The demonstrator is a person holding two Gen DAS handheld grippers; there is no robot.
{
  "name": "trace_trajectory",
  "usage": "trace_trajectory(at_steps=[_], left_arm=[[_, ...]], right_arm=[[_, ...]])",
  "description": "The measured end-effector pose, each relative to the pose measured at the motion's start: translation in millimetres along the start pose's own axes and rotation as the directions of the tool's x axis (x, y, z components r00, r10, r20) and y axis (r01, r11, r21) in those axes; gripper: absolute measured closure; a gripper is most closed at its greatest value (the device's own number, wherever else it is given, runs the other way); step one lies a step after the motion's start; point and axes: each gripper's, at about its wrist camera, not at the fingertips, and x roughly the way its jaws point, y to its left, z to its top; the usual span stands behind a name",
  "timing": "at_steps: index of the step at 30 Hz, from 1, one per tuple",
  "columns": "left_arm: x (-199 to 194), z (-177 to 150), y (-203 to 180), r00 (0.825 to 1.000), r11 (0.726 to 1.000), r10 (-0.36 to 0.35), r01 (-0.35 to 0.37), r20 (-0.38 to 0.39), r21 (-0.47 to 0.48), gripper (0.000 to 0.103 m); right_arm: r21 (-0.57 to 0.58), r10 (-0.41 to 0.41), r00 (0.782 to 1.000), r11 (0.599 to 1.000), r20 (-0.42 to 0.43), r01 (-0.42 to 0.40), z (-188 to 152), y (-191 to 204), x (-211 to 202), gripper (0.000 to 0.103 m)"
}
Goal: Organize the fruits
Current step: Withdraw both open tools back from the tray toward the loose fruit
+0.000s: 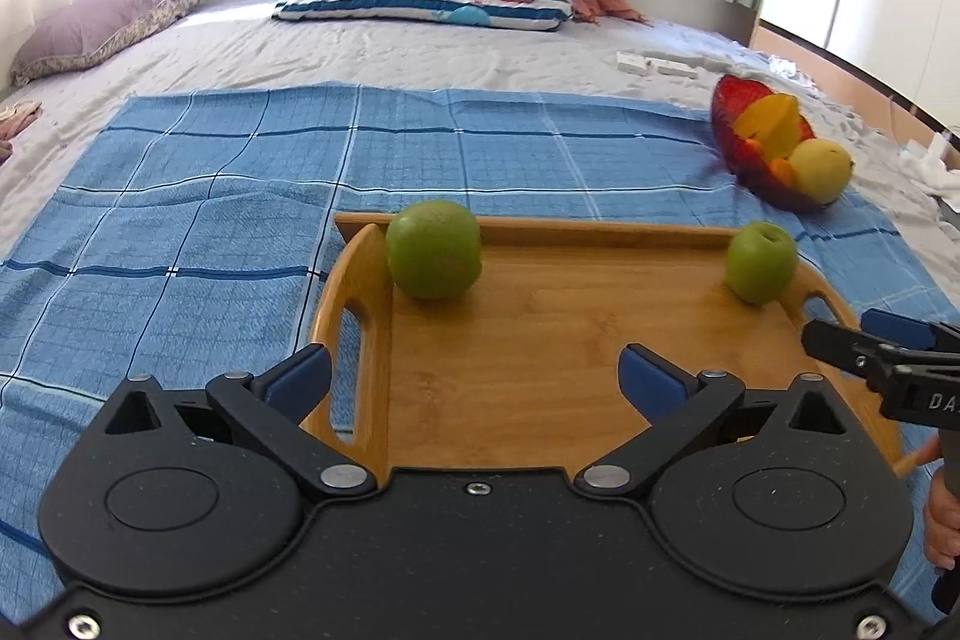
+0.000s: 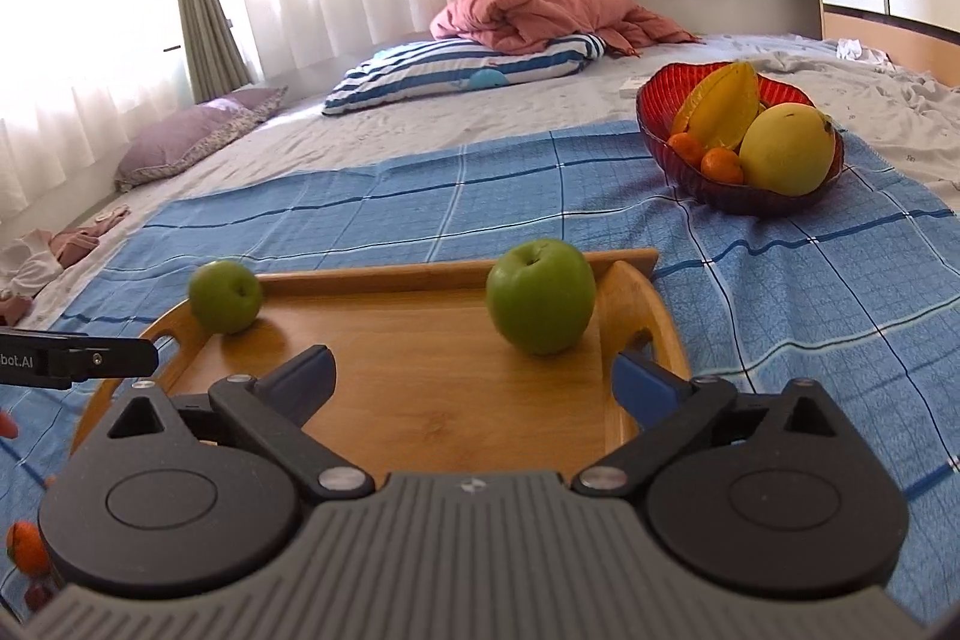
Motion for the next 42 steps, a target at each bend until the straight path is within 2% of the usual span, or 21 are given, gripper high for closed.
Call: trace_trajectory(at_steps=[9,16,23,32,42], left_arm=[[-47.9,-18.0,-19.3,0.996,0.997,-0.032,0.025,0.084,0.079,0.000],[-90.2,-27.2,-29.4,0.987,0.992,-0.090,0.077,0.134,0.098,0.000],[-126.8,-45.7,-36.6,0.978,0.989,-0.110,0.090,0.179,0.115,0.000],[-170.5,-64.5,-34.7,0.968,0.989,-0.130,0.110,0.214,0.103,0.000],[-200.0,-97.5,-33.4,0.959,0.990,-0.138,0.125,0.247,0.065,0.000]], right_arm=[[-0.039,0.016,0.999,0.999,0.041,-0.014,-21.9,10.6,-29.2,0.000],[-0.065,0.036,0.995,0.997,0.091,-0.030,-26.2,18.5,-54.8,0.000],[-0.108,0.041,0.989,0.994,0.139,-0.026,-36.1,28.6,-80.1,0.000],[-0.145,0.040,0.985,0.989,0.167,-0.016,-54.6,36.7,-105.3,0.000],[-0.144,0.019,0.976,0.989,0.217,0.012,-80.5,40.2,-125.9,0.000]])
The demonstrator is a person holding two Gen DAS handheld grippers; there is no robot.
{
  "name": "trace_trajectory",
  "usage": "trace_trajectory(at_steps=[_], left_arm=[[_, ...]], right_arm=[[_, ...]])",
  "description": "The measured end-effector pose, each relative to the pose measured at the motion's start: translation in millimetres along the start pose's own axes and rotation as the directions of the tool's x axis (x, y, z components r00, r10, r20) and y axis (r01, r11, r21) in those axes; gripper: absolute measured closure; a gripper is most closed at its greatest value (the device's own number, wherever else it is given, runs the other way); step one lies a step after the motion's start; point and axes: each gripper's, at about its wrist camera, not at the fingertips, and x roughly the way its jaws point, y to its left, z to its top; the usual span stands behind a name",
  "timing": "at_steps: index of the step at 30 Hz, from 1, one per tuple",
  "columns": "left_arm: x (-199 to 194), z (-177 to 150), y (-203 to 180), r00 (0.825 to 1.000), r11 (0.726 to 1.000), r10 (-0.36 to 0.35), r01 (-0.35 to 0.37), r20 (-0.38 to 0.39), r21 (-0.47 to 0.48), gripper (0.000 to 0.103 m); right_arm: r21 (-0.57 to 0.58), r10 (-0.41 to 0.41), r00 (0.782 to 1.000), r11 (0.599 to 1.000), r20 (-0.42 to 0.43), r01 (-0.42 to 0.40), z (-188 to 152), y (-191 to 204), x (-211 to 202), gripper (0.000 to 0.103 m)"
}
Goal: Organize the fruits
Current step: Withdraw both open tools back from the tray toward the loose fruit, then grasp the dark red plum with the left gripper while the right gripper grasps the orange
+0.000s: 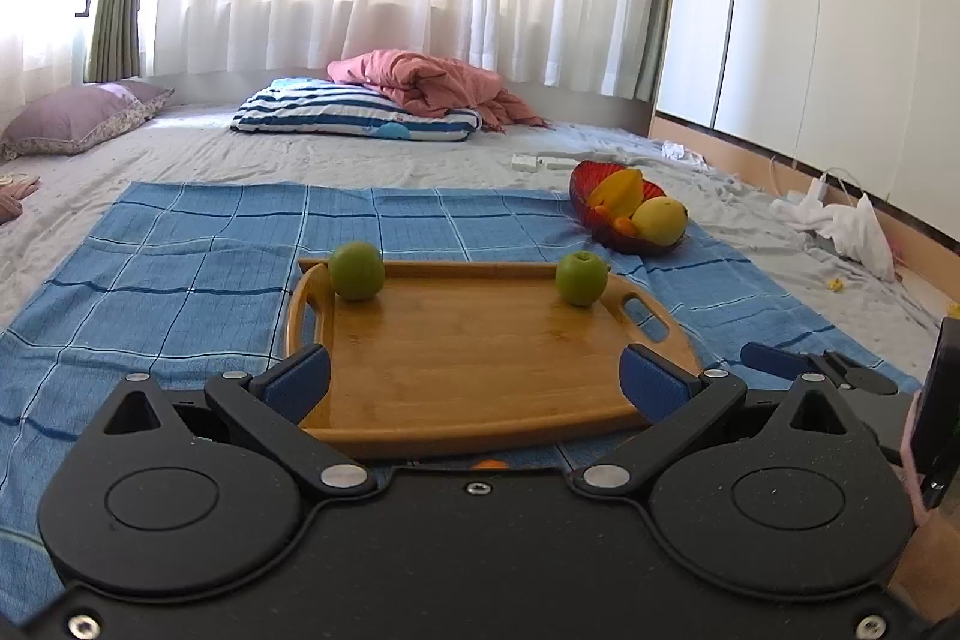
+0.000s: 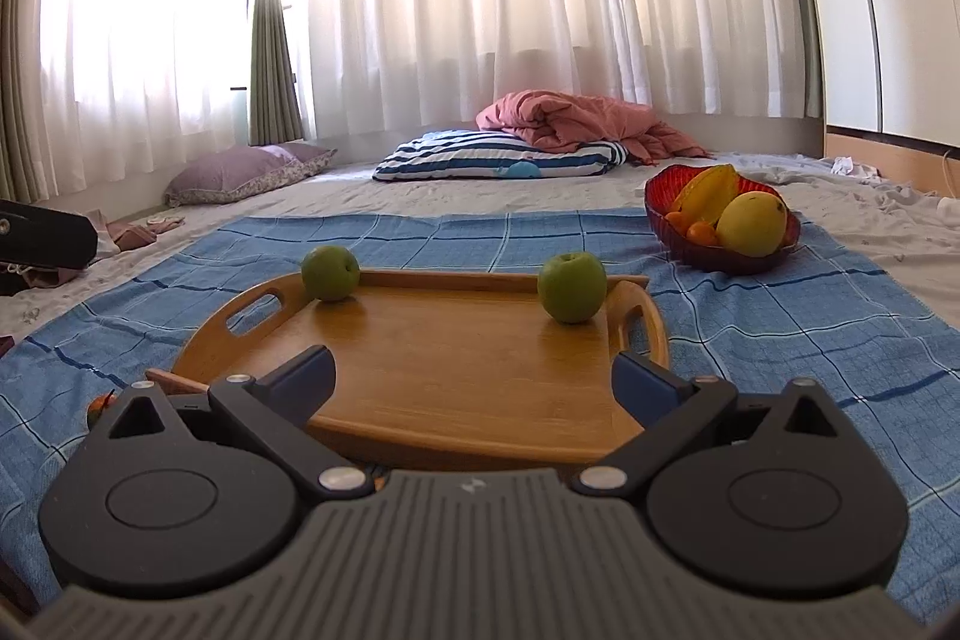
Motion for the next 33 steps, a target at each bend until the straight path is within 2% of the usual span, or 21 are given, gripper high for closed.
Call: trace_trajectory(at_steps=[6,13,21,26,33], left_arm=[[-16.8,-19.5,-7.3,0.999,0.999,0.033,-0.034,0.034,0.019,0.000],[-3.7,-51.6,-10.9,0.999,0.999,0.031,-0.031,-0.028,-0.009,0.000],[8.5,-73.7,-16.8,0.997,0.998,0.050,-0.052,-0.064,-0.021,0.000],[17.2,-85.2,-24.5,0.995,0.997,0.077,-0.076,-0.067,0.012,0.000],[30.0,-96.1,-28.4,0.993,0.995,0.092,-0.089,-0.080,0.036,0.000]], right_arm=[[-0.051,-0.054,0.998,0.997,0.041,0.056,-16.9,8.6,-16.7,0.000],[-0.098,-0.088,0.995,0.991,0.040,0.092,-37.6,20.2,-25.9,0.000],[-0.130,-0.073,0.997,0.989,0.027,0.076,-53.0,32.1,-31.3,0.000],[-0.143,-0.055,0.998,0.988,0.014,0.057,-59.0,36.5,-29.9,0.000],[-0.051,-0.026,1.000,0.998,-0.002,0.026,-64.7,32.7,-24.1,0.000]])
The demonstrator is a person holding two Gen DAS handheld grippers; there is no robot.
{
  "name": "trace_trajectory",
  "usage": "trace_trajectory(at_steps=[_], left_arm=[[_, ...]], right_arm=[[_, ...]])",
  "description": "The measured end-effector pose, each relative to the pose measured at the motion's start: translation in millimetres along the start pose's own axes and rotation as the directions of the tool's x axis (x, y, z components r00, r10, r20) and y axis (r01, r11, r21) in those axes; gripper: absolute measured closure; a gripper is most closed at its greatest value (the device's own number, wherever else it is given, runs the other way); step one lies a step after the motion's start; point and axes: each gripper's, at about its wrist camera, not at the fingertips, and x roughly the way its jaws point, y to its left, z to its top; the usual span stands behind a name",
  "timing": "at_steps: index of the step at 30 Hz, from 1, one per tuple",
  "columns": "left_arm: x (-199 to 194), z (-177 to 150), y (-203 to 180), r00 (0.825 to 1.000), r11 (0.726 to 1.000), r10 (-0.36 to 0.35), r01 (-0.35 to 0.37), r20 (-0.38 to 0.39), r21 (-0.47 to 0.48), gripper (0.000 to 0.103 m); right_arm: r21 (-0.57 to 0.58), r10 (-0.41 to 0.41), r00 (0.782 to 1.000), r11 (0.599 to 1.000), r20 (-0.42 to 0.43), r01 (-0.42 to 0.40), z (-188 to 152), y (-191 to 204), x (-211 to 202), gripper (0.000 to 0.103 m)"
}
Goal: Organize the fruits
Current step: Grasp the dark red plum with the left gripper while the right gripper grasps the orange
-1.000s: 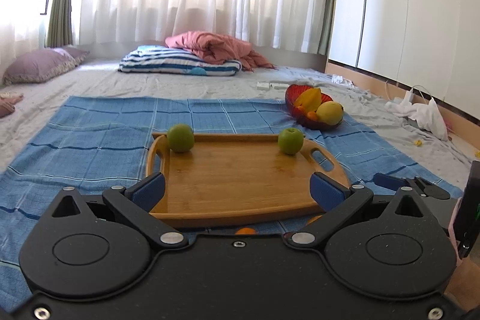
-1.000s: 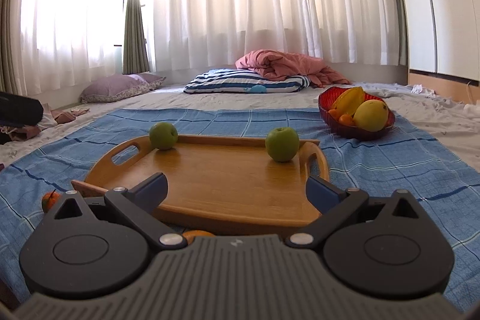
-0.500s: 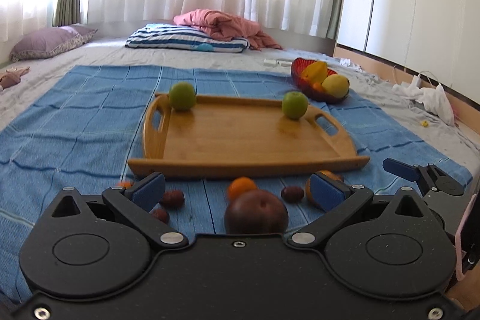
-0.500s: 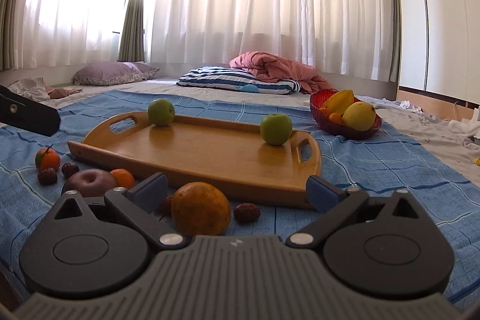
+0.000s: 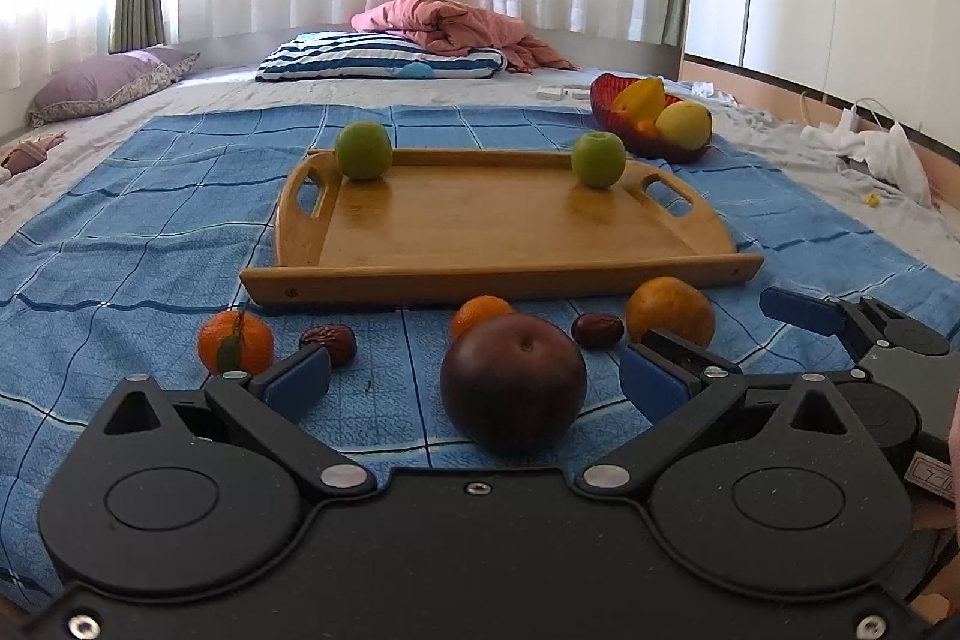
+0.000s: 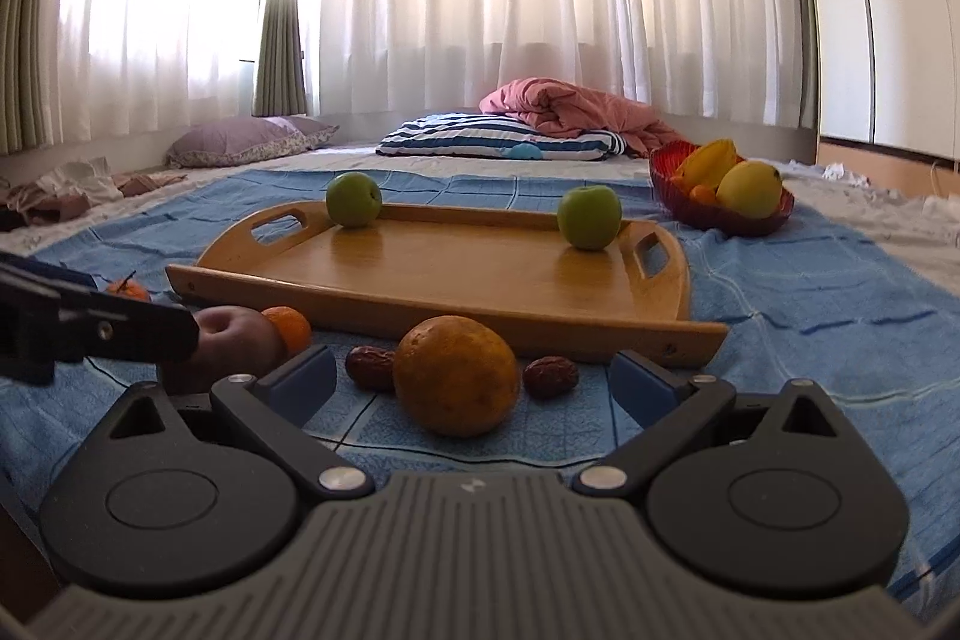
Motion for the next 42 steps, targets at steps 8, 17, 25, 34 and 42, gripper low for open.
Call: trace_trajectory(at_steps=[8,17,25,34,42], left_arm=[[11.9,-1.8,1.2,1.000,1.000,0.011,-0.011,-0.006,-0.010,0.000],[19.0,-2.5,2.6,1.000,1.000,0.006,-0.007,-0.010,-0.020,0.002],[25.3,-3.7,-0.6,0.998,0.999,-0.039,0.039,-0.043,-0.012,0.024],[30.7,-3.5,-4.6,0.998,0.999,-0.029,0.028,-0.053,-0.021,0.029],[35.5,-2.7,-7.6,0.998,1.000,-0.027,0.026,-0.061,-0.013,0.034]], right_arm=[[0.019,0.008,1.000,1.000,0.005,-0.008,-3.1,2.9,6.1,0.002],[0.045,0.011,1.000,0.999,-0.001,-0.011,-1.4,-1.2,9.3,0.011],[0.061,0.024,1.000,0.998,-0.010,-0.023,1.0,-2.7,13.5,0.021],[0.076,0.024,0.999,0.997,-0.031,-0.022,-0.8,-2.5,18.7,0.026],[0.088,0.014,0.999,0.996,-0.049,-0.010,-2.0,-4.9,20.1,0.030]])
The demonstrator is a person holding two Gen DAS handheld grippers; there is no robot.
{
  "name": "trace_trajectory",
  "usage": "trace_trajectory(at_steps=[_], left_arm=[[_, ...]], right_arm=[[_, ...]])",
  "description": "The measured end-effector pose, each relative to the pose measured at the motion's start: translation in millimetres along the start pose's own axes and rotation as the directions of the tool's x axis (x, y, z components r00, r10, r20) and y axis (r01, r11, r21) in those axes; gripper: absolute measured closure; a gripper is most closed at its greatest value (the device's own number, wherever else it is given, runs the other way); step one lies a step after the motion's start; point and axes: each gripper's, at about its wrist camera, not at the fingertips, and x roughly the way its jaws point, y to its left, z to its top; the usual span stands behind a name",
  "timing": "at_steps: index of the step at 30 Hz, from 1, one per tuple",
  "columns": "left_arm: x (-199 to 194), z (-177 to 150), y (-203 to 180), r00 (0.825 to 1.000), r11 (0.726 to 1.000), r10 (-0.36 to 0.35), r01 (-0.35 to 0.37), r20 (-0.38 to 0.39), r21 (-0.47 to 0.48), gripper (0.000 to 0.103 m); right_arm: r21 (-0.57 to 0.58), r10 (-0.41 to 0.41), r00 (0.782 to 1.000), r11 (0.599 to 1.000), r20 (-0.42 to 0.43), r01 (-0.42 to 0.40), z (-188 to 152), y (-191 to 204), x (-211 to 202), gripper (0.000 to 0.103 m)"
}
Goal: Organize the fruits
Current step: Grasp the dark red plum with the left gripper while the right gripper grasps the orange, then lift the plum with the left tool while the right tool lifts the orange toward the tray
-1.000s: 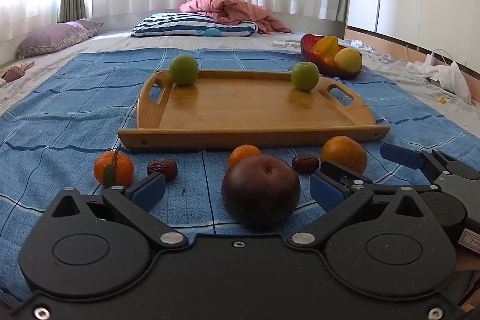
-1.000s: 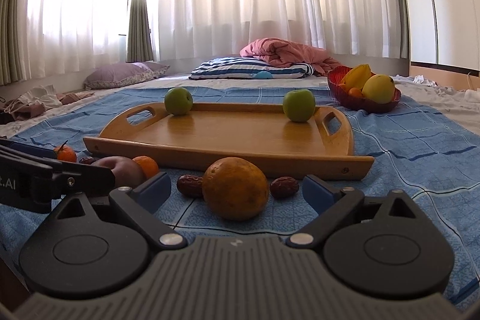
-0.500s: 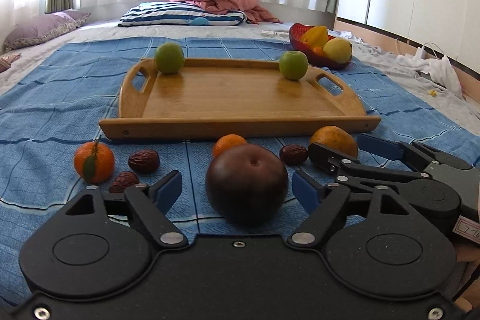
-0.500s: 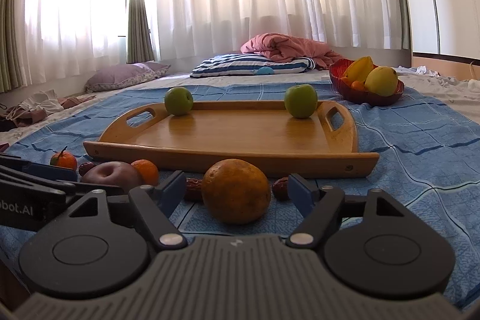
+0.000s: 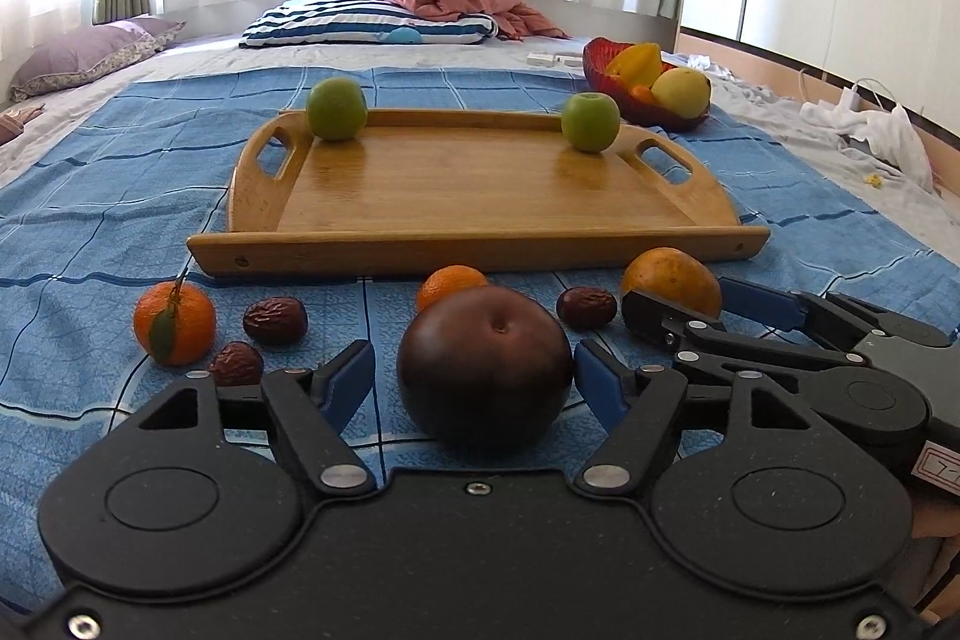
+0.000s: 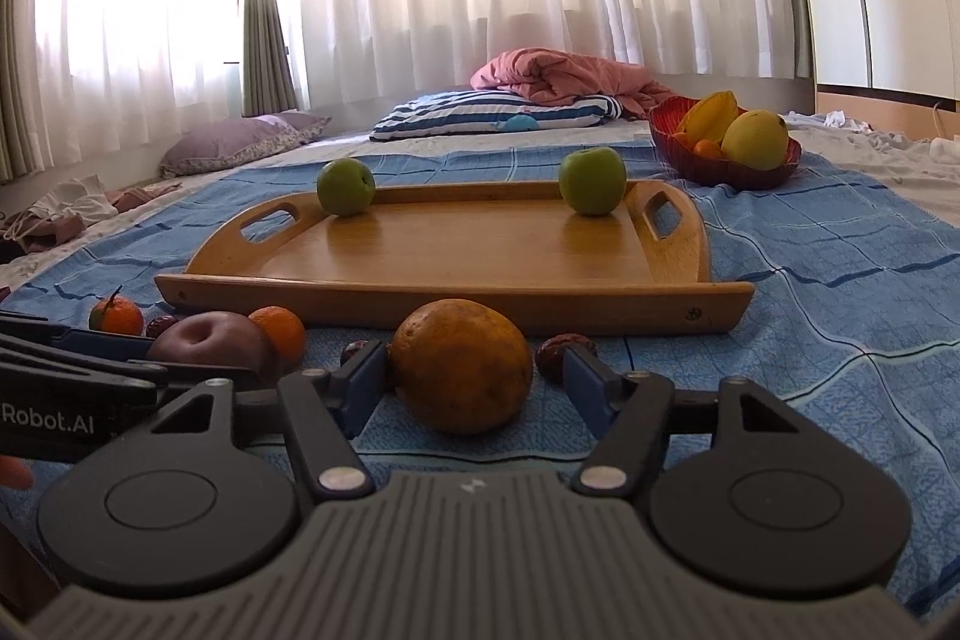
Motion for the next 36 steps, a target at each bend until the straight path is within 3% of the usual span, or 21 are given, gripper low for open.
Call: trace_trajectory(at_steps=[9,36], left_arm=[[2.7,0.6,0.2,1.000,1.000,-0.012,0.012,-0.006,-0.006,0.039],[8.8,-1.1,-0.7,1.000,1.000,-0.018,0.018,-0.007,-0.013,0.040]], right_arm=[[0.012,0.004,1.000,1.000,-0.004,-0.004,0.5,-2.1,1.4,0.030],[0.011,0.021,0.999,1.000,-0.031,-0.020,0.1,-0.8,6.7,0.037]])
